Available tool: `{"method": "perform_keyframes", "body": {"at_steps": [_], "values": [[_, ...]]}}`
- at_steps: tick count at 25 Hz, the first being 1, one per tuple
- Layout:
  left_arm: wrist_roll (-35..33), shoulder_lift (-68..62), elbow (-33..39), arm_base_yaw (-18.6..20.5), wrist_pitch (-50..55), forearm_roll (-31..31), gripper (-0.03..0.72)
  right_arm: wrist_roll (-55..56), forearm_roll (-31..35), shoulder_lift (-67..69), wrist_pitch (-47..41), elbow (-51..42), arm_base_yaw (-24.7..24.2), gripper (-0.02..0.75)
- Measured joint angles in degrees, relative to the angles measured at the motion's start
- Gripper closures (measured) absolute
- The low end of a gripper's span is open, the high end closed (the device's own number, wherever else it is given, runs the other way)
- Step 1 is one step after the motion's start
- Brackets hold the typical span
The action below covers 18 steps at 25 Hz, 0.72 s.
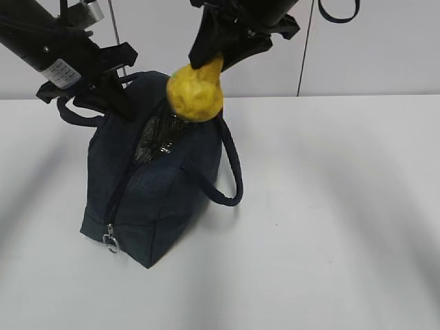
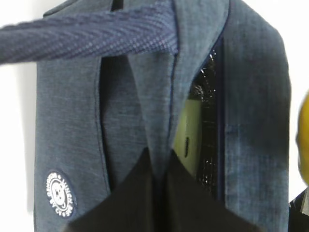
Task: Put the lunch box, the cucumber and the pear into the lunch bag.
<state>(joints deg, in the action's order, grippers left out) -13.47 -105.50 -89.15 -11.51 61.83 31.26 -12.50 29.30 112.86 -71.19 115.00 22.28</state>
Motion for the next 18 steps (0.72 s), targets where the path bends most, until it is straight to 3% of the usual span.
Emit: {"method": "perform_keyframes", "body": {"at_steps": [11,16,18], "values": [[0.00,0.00,0.00,0.00,0.04,0.17,0.688,-2.25,6.87,10.27,1.15,0.14,0.09,0.442],[0.00,0.00,0.00,0.00,0.07,0.12,0.688,-3.76,10.36,10.82,2.10,0.14,0.09,0.184],[0.00,0.00,0.00,0.00,0.07,0.17,0.688,-3.92,10.36,10.82,2.10,0.14,0.09,0.123]]}}
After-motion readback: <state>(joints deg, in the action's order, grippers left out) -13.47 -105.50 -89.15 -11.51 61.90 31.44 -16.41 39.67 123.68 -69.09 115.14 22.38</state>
